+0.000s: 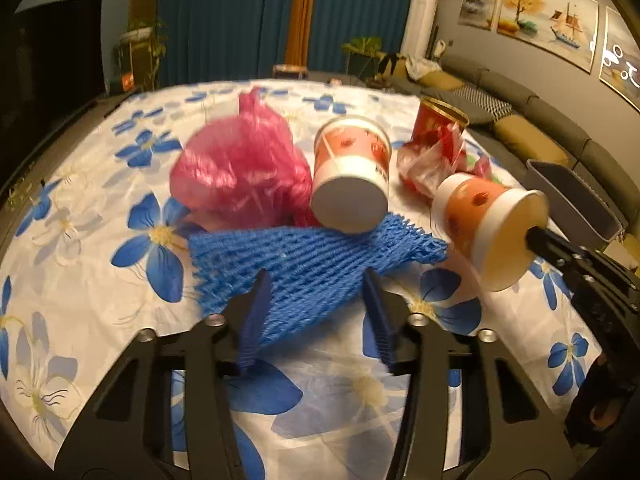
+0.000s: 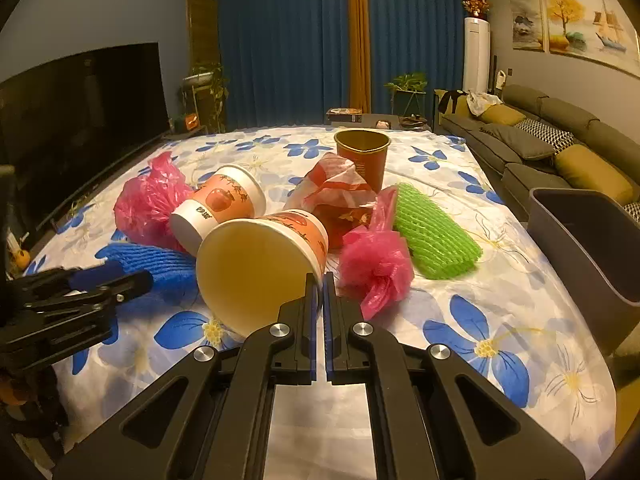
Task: Collect trash
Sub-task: 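Grasp the blue foam net with left tool while right tool grasps the white paper cup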
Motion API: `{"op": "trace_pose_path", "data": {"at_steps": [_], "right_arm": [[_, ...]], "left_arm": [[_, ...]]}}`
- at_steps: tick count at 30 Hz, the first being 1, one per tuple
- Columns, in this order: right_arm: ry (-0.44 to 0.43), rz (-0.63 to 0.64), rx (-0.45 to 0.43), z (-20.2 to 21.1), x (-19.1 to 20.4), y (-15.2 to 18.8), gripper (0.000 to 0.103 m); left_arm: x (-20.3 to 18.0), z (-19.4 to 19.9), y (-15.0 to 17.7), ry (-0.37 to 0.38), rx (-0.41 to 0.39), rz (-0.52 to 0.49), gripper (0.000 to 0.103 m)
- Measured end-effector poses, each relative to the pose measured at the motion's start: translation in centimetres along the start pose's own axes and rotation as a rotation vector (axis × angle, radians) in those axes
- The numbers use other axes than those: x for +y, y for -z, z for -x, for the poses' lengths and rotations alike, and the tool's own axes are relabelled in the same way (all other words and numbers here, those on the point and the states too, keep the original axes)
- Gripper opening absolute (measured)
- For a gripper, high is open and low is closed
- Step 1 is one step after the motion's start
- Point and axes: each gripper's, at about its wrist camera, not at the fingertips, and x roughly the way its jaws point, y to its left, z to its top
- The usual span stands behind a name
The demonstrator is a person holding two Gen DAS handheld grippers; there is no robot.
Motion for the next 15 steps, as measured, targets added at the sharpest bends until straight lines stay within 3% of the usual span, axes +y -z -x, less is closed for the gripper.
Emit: {"op": "trace_pose_path", "data": {"at_steps": [6, 15], "right_arm": [[-0.008, -0.014, 0.004, 0.7, -0.7, 0.3, 0.004], [-0.01, -0.052, -0.018, 1.6, -1.7, 1.0, 0.004]], "left_arm": [[0.6, -1.2, 0.1, 0.028, 0.062, 0.033, 0.001], [1.3, 0.8, 0.4, 0.051, 0.0, 0.068, 0.0]]}}
